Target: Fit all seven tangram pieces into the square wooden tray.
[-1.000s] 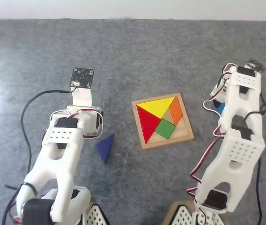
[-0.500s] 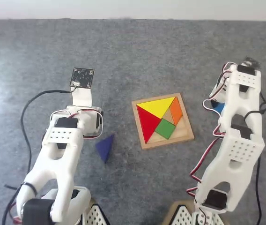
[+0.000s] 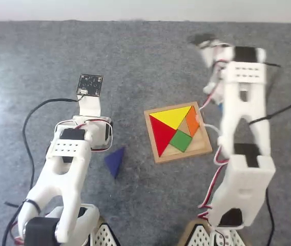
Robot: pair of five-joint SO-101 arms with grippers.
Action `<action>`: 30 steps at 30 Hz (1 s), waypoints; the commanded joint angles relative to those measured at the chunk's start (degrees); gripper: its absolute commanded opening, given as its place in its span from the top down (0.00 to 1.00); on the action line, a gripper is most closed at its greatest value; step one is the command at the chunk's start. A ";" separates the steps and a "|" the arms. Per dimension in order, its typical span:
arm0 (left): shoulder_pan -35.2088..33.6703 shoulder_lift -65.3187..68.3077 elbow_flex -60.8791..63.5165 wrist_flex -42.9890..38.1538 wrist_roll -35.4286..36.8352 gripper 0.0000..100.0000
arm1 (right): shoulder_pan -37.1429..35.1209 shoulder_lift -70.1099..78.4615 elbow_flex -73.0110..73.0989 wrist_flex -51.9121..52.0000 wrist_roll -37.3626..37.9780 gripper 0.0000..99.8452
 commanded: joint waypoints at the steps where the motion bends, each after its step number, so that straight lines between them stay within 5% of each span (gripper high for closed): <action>1: -5.19 -2.11 -1.89 -1.14 -0.44 0.87 | -8.40 -7.08 7.56 0.48 6.15 0.91; 6: -13.01 -1.67 -7.25 3.43 -2.46 0.87 | -18.86 -16.31 26.11 -8.75 10.46 0.99; 14: -13.10 -1.67 -8.04 4.84 -2.46 0.87 | -25.19 -30.02 52.57 -26.07 13.27 0.95; 30: -13.01 -1.67 -8.04 4.84 -2.46 0.87 | -25.71 -23.69 56.62 -31.78 19.60 0.95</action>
